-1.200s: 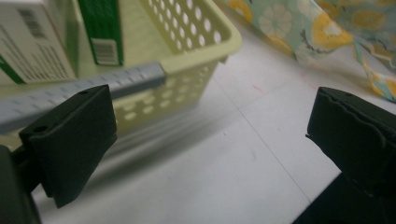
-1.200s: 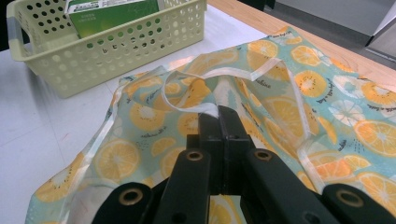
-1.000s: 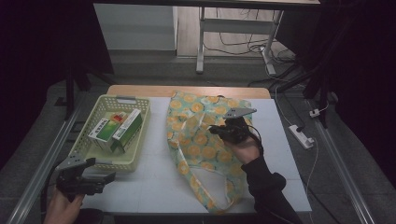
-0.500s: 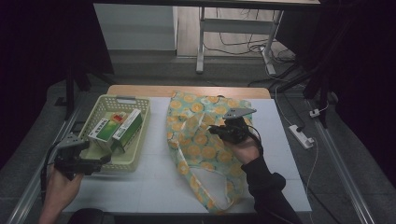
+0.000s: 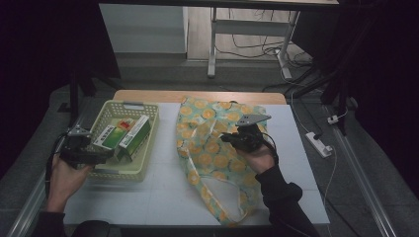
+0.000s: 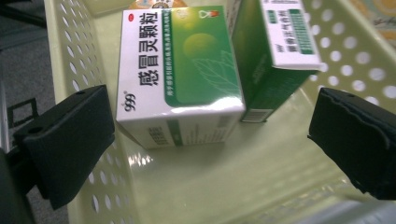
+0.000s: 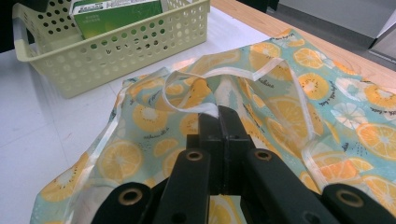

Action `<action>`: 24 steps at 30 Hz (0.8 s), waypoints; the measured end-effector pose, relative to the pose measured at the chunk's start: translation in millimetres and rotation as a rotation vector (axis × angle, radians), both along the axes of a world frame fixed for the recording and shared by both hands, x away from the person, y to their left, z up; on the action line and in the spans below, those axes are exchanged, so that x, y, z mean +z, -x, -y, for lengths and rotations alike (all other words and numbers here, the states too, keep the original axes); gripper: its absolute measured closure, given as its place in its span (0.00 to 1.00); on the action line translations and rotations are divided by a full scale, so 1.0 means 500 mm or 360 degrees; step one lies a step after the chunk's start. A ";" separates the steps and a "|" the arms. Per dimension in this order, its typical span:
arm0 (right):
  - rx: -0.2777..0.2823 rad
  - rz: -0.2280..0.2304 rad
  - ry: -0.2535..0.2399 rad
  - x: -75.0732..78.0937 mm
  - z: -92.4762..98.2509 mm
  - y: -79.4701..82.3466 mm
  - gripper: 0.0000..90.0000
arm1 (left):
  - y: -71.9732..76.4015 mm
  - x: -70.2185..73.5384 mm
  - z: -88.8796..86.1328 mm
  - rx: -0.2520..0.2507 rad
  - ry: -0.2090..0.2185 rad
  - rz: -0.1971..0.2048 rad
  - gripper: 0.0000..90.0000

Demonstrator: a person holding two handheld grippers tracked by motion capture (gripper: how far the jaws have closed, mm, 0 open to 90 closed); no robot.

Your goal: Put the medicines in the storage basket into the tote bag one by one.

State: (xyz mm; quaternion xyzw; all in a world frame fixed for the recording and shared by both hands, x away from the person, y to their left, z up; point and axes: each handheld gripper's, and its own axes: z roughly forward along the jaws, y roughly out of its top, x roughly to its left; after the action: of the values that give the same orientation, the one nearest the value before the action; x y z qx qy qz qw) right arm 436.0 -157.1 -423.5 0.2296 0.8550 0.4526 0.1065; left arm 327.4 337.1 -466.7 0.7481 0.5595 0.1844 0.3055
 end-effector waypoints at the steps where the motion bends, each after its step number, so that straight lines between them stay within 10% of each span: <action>1: 0.0000 -0.0001 0.0000 0.000 0.000 0.000 1.00 | -0.007 -0.002 -0.002 -0.0003 0.0005 -0.0010 0.00; 24: 0.0008 -0.0010 0.0008 -0.003 0.002 -0.003 0.99 | -0.092 -0.035 -0.003 0.0027 -0.0136 -0.0420 0.09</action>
State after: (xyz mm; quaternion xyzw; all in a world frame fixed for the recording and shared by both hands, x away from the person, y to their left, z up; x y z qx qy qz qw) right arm 437.5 -158.0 -425.2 0.2285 0.8571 0.4500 0.1033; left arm 373.2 338.7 -484.3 0.7734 0.5928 0.1105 0.1955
